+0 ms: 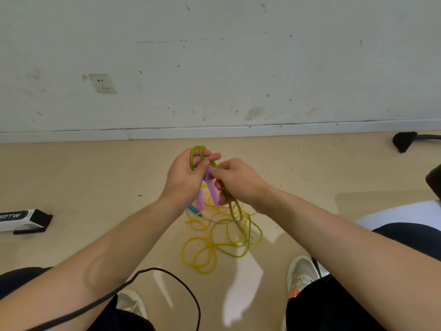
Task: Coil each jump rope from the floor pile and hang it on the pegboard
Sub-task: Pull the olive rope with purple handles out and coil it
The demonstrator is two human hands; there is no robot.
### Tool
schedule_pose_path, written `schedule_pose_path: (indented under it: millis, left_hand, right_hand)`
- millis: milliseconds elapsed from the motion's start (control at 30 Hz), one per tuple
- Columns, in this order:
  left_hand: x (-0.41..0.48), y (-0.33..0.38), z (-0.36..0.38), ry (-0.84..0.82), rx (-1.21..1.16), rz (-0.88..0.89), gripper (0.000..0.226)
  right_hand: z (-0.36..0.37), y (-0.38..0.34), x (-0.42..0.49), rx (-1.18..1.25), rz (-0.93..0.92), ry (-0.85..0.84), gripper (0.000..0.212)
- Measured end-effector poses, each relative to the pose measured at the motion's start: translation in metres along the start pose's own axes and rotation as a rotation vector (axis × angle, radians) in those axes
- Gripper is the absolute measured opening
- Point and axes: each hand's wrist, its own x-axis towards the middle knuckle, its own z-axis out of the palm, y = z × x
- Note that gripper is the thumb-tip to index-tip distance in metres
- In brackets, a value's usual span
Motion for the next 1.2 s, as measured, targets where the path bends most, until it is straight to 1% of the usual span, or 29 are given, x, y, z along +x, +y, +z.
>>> schedule_pose_path:
  millis: [33, 67, 133, 200, 267, 333, 400, 467, 533, 633, 733, 767, 833, 900, 933, 1000, 1067, 1133, 1200]
  left_hand:
    - [0.000, 0.001, 0.002, 0.034, 0.009, 0.020, 0.018]
    - [0.000, 0.002, 0.005, 0.065, 0.008, 0.031, 0.019]
    - [-0.001, 0.004, 0.011, 0.117, -0.025, 0.012, 0.020]
    - [-0.004, 0.005, 0.017, 0.140, -0.094, -0.052, 0.019]
    - [-0.004, 0.003, 0.017, 0.104, -0.184, -0.113, 0.018]
    - [-0.005, -0.001, 0.011, 0.004, -0.218, -0.127, 0.018]
    - [-0.004, -0.002, 0.006, -0.088, -0.103, -0.069, 0.022]
    - [-0.004, -0.006, 0.005, -0.094, 0.021, 0.010, 0.023]
    - [-0.005, -0.007, 0.009, -0.014, 0.059, 0.048, 0.025]
    - [-0.002, -0.008, 0.014, 0.130, 0.077, 0.086, 0.034]
    - [0.007, 0.003, 0.014, 0.255, -0.003, 0.025, 0.030]
    - [0.010, 0.007, 0.013, 0.286, -0.057, -0.020, 0.027]
    - [0.016, 0.013, 0.008, 0.313, -0.216, -0.143, 0.024]
    - [0.020, 0.015, 0.005, 0.321, -0.334, -0.256, 0.020]
    - [0.020, 0.015, 0.004, 0.320, -0.371, -0.292, 0.017]
    - [0.019, 0.016, 0.006, 0.303, -0.435, -0.330, 0.013]
    - [0.017, 0.015, 0.008, 0.282, -0.456, -0.344, 0.025]
    - [0.015, 0.014, 0.010, 0.281, -0.416, -0.339, 0.038]
    - [0.015, 0.013, 0.010, 0.312, -0.386, -0.335, 0.039]
  right_hand:
    - [0.006, 0.002, -0.001, 0.130, 0.004, 0.026, 0.036]
    - [0.013, 0.004, -0.002, 0.205, -0.003, 0.047, 0.033]
    - [0.027, 0.007, -0.004, 0.219, -0.035, 0.075, 0.026]
    - [0.034, 0.011, -0.003, 0.156, -0.058, 0.103, 0.024]
    - [0.033, 0.013, -0.003, 0.088, -0.067, 0.127, 0.024]
    - [0.028, 0.013, -0.003, 0.049, -0.070, 0.141, 0.024]
    - [0.023, 0.011, -0.003, 0.028, -0.075, 0.145, 0.026]
    - [0.020, 0.009, -0.002, -0.011, -0.084, 0.129, 0.029]
    - [0.022, 0.008, -0.002, -0.034, -0.089, 0.113, 0.029]
    - [0.037, 0.008, -0.006, 0.055, -0.149, 0.172, 0.027]
    - [0.047, 0.011, -0.016, 0.119, -0.241, 0.219, 0.025]
    - [0.050, 0.013, -0.019, 0.121, -0.265, 0.225, 0.029]
    - [0.054, 0.020, -0.021, 0.020, -0.370, 0.275, 0.045]
    - [0.055, 0.028, -0.016, -0.142, -0.487, 0.312, 0.053]
    - [0.055, 0.032, -0.012, -0.217, -0.504, 0.315, 0.056]
    - [0.055, 0.034, -0.007, -0.336, -0.488, 0.295, 0.059]
    - [0.055, 0.036, -0.007, -0.432, -0.474, 0.269, 0.063]
    - [0.056, 0.039, -0.008, -0.501, -0.440, 0.238, 0.068]
    - [0.059, 0.039, -0.008, -0.510, -0.443, 0.221, 0.069]
